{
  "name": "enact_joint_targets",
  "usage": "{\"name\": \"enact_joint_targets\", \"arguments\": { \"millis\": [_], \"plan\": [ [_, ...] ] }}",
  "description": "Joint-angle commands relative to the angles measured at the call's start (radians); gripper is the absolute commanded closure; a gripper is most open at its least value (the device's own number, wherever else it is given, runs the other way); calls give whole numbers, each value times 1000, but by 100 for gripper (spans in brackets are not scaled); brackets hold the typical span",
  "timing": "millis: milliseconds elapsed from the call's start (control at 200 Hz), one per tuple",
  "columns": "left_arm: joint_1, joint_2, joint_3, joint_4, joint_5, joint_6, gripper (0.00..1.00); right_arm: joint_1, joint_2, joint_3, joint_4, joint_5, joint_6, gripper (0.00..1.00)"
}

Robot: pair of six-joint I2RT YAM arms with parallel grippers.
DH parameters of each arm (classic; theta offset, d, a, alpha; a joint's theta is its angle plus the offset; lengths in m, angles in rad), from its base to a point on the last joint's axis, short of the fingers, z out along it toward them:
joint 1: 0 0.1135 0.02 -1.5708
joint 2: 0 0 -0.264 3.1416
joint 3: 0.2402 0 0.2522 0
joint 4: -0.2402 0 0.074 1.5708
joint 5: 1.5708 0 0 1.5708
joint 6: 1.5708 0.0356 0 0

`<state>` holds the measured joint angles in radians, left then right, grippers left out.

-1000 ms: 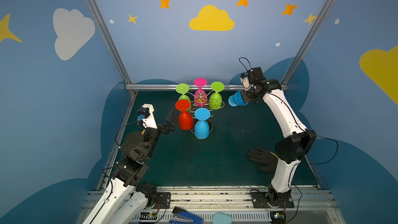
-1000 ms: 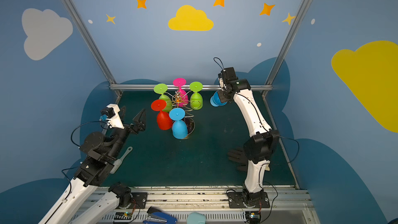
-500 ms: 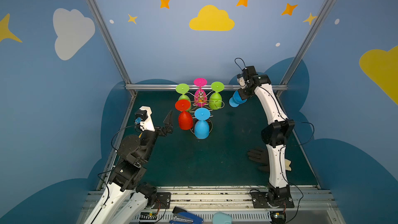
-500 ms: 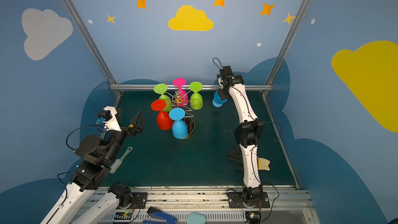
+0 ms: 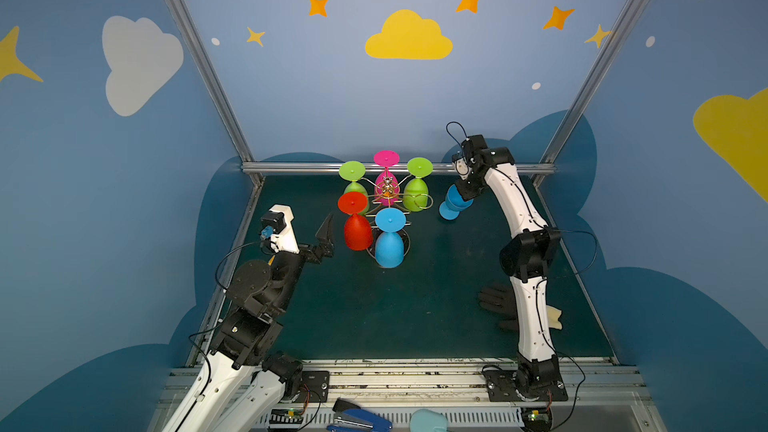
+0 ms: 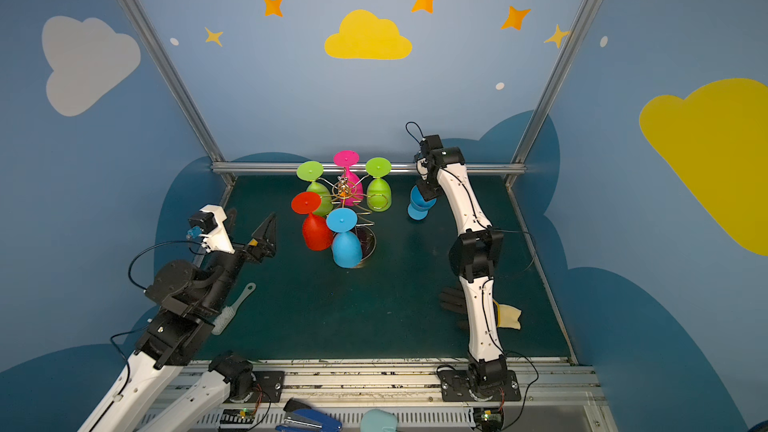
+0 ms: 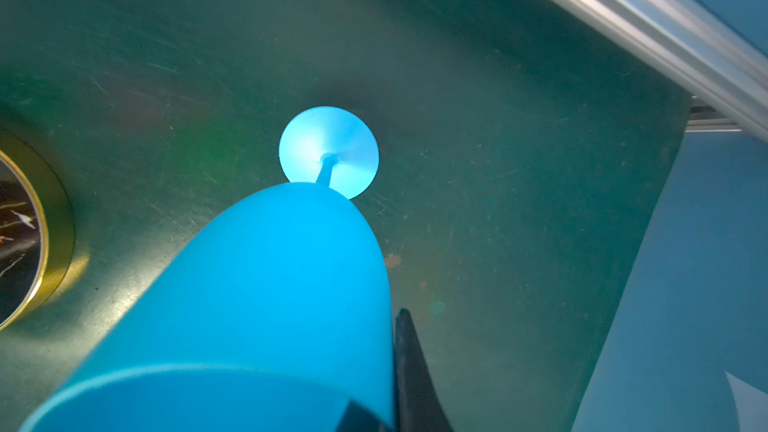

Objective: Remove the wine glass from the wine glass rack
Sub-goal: 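Carry the light blue glass with the right gripper and lower it upright beside the rack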

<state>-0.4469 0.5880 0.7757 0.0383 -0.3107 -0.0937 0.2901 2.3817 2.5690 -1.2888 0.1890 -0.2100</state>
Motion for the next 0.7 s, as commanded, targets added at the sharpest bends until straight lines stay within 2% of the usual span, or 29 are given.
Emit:
{"name": "enact_joint_targets", "arguments": {
  "millis": [0, 100, 250, 571, 696],
  "plan": [
    [3, -8, 2, 0, 2, 5, 0, 10, 24, 20, -33, -25, 5, 100],
    [4, -11, 1, -2, 2, 6, 1, 11, 34, 19, -40, -29, 7, 100],
    [2, -17, -3, -2, 5, 6, 1, 15, 42, 19, -53, -35, 9, 94],
    [4, -19, -4, -3, 12, 7, 1, 11, 12, 19, -21, -70, 25, 65],
    [4, -23, -4, -4, 12, 7, 0, 3, -3, 20, -3, -84, 39, 58]
  ]
}}
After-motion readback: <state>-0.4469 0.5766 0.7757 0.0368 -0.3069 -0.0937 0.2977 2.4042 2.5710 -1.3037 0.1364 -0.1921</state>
